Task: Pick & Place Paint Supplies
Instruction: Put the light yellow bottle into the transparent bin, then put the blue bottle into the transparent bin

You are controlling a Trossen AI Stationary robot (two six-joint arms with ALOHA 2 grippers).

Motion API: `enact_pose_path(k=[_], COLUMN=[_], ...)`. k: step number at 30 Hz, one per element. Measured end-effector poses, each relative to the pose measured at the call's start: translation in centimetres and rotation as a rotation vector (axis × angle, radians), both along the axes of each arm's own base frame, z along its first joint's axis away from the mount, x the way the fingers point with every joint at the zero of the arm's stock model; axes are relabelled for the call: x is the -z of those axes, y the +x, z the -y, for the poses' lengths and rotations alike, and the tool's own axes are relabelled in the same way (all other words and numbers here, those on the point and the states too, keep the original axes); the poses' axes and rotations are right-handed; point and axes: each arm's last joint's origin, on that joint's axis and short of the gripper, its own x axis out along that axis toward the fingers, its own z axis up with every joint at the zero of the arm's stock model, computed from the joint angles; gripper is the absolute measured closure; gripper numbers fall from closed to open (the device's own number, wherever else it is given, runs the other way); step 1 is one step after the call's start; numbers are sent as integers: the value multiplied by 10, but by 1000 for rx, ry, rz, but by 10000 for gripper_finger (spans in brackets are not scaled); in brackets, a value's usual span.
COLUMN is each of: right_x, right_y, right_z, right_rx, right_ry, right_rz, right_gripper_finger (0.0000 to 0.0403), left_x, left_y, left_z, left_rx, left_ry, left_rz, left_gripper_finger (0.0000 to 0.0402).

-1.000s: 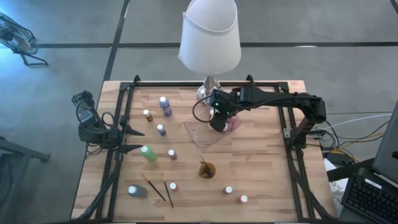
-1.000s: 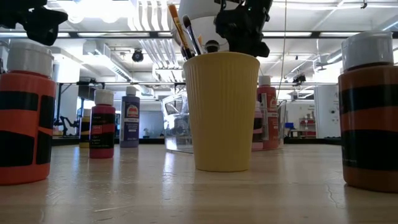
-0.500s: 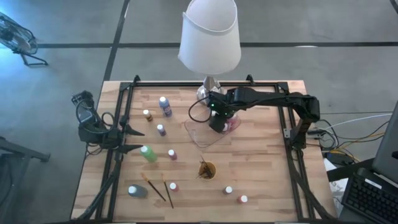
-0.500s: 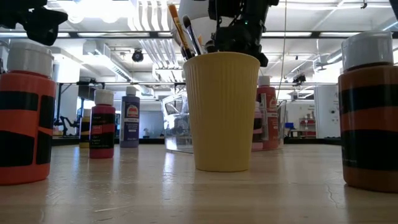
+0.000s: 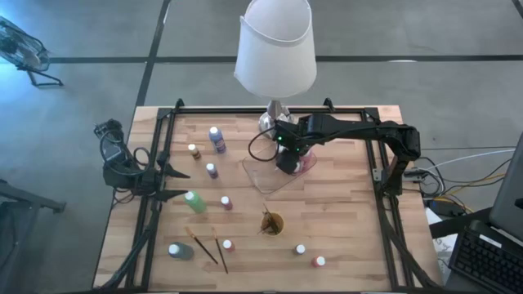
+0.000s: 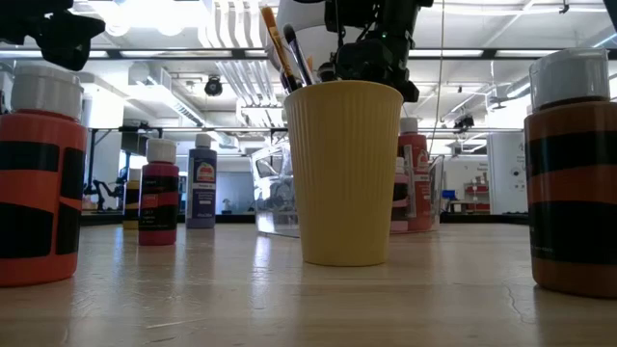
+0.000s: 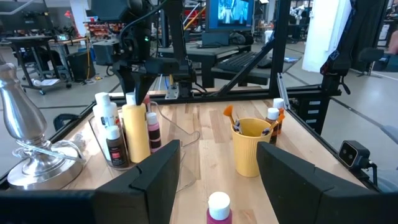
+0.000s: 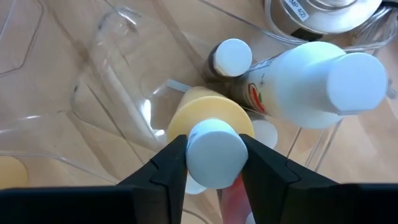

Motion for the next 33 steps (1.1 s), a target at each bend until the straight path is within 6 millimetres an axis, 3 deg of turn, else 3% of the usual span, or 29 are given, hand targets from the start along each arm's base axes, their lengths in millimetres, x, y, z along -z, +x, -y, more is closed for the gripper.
enact_pose_path(k=[4, 19, 33], right_x=[0, -1, -29], right_y=[0, -1, -17], right_z=[0, 1, -3], right_rx=[5, 8, 30], right_ry=[-17, -22, -108], right_rz=[-4, -2, 74], right_gripper_finger=[276, 184, 201], left_x=[0, 0, 0], left_y=[0, 0, 0], left_z=[0, 0, 0], left_rx=[0, 0, 0], left_ry=[0, 0, 0], left_rz=[0, 0, 0], left_gripper_finger=[183, 183, 183])
